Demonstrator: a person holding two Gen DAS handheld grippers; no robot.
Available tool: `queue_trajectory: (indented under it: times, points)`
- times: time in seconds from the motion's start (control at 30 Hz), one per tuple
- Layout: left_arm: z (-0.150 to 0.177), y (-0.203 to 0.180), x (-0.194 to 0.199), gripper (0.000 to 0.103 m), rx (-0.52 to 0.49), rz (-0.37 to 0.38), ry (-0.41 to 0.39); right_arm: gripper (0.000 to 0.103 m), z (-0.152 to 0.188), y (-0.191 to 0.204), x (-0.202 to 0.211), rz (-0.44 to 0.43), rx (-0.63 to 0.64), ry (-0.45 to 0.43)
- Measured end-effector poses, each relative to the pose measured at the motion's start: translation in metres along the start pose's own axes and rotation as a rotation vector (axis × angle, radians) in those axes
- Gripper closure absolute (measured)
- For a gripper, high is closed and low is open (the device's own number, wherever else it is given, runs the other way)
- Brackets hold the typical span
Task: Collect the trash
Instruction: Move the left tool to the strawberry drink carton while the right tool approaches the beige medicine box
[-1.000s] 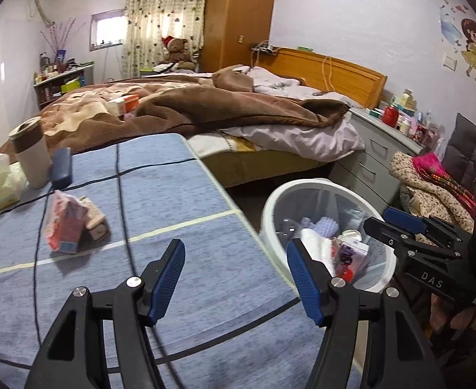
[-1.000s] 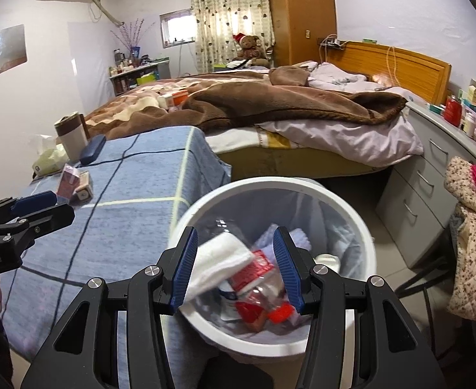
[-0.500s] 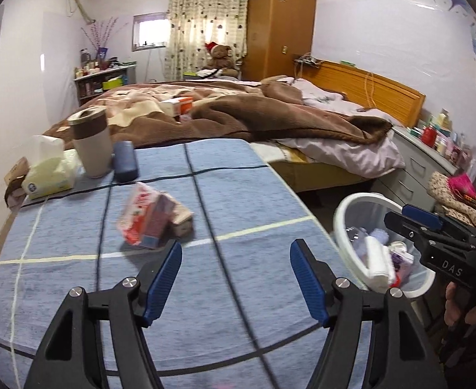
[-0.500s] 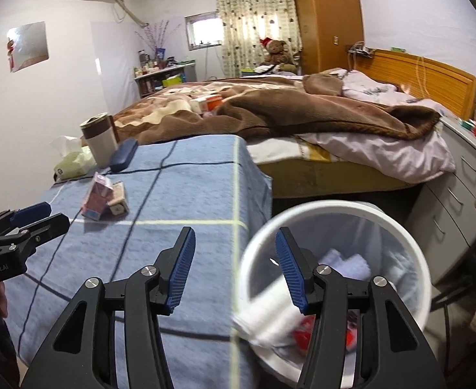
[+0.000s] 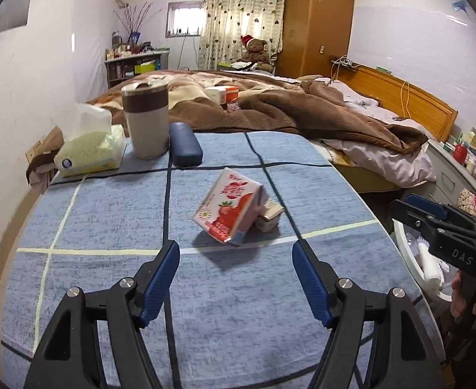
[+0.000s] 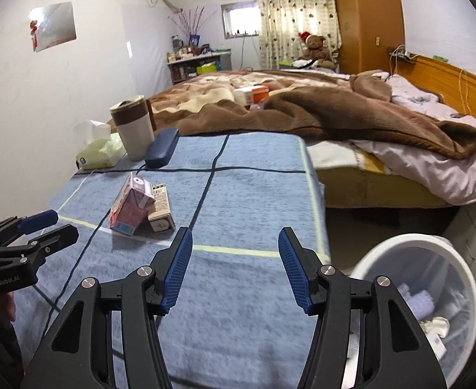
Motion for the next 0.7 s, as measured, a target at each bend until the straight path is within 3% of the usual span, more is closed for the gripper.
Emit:
queue_trajectory:
  times: [0.5, 0.7]
  points:
    - [-0.024, 0.011, -0.072, 0.026, -0.063, 0.069, 0.084, 0.046, -0.017, 0.016, -0.050, 0.000, 0.000, 0.073]
    - [-0.031, 0.014, -0.092, 0.026, -0.062, 0.141, 0.121, 0.046, -0.020, 0.018, -0.059, 0.004, -0.001, 0.084]
Point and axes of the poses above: each gripper's, at about its wrist camera, not at the fingertips, and x roughly against the way its jaws point, y to its left, z to its underside, the point moved 1 cm from there along -x, roughly the way its jaws point, and after that the axes turned 1 degree about -z, right-handed, at the moved point
